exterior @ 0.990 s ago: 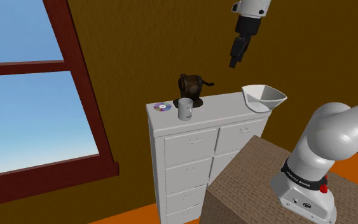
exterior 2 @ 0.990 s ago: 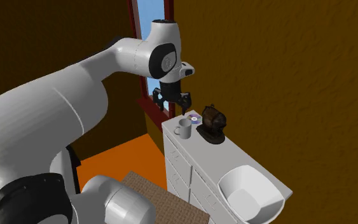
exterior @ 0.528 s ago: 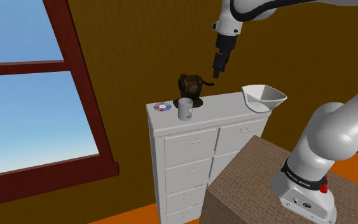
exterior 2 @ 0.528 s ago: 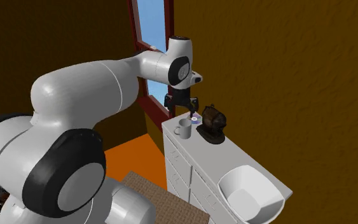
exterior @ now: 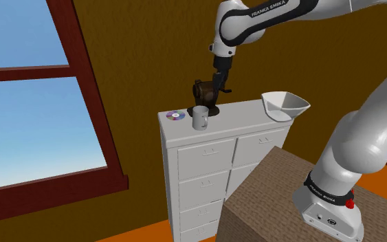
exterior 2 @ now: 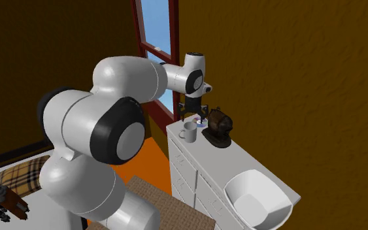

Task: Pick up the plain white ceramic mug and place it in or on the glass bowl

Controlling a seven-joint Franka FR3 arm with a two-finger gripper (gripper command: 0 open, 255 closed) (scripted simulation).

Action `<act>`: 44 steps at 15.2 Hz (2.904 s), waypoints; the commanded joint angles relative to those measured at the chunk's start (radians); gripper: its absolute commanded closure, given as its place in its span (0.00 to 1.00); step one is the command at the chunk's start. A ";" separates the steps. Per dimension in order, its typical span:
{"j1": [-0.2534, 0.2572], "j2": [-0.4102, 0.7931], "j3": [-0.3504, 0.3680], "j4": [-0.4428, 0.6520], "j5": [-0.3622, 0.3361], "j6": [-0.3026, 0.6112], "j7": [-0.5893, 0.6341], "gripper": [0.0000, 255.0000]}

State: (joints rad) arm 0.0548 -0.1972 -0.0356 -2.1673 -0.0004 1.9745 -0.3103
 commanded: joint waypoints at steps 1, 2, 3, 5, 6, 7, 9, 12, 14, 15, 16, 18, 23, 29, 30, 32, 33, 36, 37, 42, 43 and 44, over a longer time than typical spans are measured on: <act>0.002 0.081 -0.003 0.037 0.003 0.031 -0.019 0.00; 0.003 0.120 -0.003 0.057 0.004 0.043 -0.027 0.00; 0.004 0.158 -0.003 0.078 0.006 0.055 -0.035 0.00; 0.005 0.236 -0.002 0.124 0.009 0.074 -0.049 0.00; 0.006 0.275 -0.001 0.148 0.010 0.082 -0.056 0.00; 0.006 0.315 0.001 0.174 0.011 0.089 -0.063 0.00; 0.007 0.356 0.002 0.203 0.012 0.095 -0.070 0.00; 0.007 0.371 0.002 0.180 0.013 0.132 -0.071 0.00; 0.007 0.382 0.003 0.165 0.014 0.157 -0.071 0.00; 0.007 0.387 0.003 0.158 0.014 0.170 -0.071 0.00; 0.007 0.396 0.003 0.148 0.015 0.189 -0.072 0.00; 0.007 0.396 0.003 0.148 0.015 0.189 -0.072 0.00; 0.007 0.396 0.003 0.148 0.015 0.189 -0.072 0.00; 0.007 0.396 0.003 0.148 0.015 0.189 -0.072 1.00; 0.007 0.396 0.003 0.148 0.015 0.189 -0.072 1.00; 0.007 0.396 0.003 0.148 0.015 0.189 -0.072 1.00; 0.007 0.396 0.003 0.148 0.015 0.189 -0.072 1.00; 0.007 0.383 0.003 0.159 0.014 0.165 -0.071 1.00; 0.007 0.376 0.003 0.164 0.014 0.153 -0.071 1.00; 0.007 0.348 0.002 0.197 0.012 0.091 -0.070 1.00; 0.007 0.342 0.002 0.204 0.012 0.079 -0.069 1.00; 0.007 0.337 0.002 0.212 0.011 0.067 -0.069 1.00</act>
State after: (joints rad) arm 0.0613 0.1474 -0.0336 -1.9621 0.0114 2.0553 -0.3807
